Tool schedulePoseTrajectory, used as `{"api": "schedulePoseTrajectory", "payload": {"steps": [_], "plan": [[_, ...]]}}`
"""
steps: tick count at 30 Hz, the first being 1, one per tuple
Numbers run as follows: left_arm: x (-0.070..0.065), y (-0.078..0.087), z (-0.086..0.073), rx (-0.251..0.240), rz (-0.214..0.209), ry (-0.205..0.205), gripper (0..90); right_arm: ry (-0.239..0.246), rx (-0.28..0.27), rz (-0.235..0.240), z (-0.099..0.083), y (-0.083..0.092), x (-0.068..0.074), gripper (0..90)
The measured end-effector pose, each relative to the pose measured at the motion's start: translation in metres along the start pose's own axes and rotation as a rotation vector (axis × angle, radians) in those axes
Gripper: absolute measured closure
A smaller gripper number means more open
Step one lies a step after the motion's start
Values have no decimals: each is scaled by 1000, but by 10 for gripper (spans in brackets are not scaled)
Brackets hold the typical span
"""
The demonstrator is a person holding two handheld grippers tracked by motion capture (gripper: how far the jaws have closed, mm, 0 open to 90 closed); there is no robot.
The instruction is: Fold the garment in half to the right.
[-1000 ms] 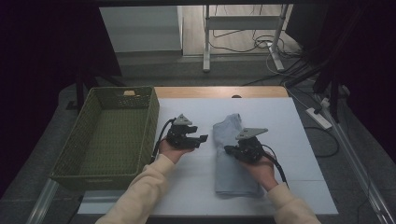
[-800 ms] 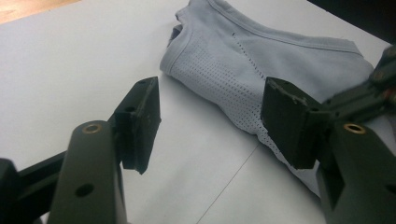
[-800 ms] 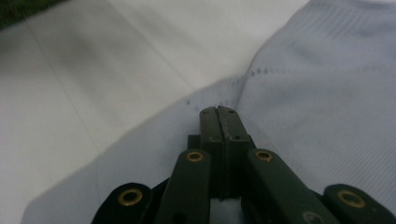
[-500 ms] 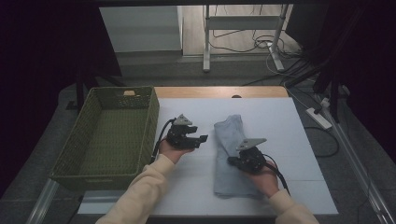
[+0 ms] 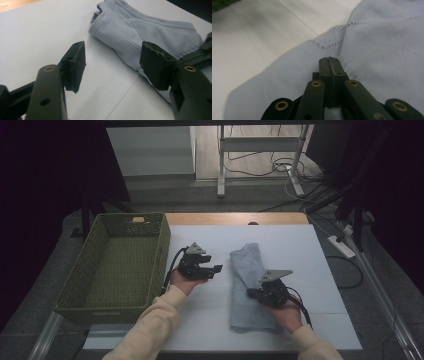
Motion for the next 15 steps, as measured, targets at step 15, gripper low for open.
{"api": "schedulePoseTrajectory", "payload": {"steps": [15], "plan": [[-2,-2,0,5,-3,-3,379,-18,43,3,-37,24,17,891]]}}
Point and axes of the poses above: each handheld gripper's, and its own axes: y roughly backward along the jaws, z roughly out of its top, x roughly to its left, the point moved 5 cm from there along -y, roughly forward along the jaws, and after that the axes turned 11 degrees about x, right-handed, at the moved point
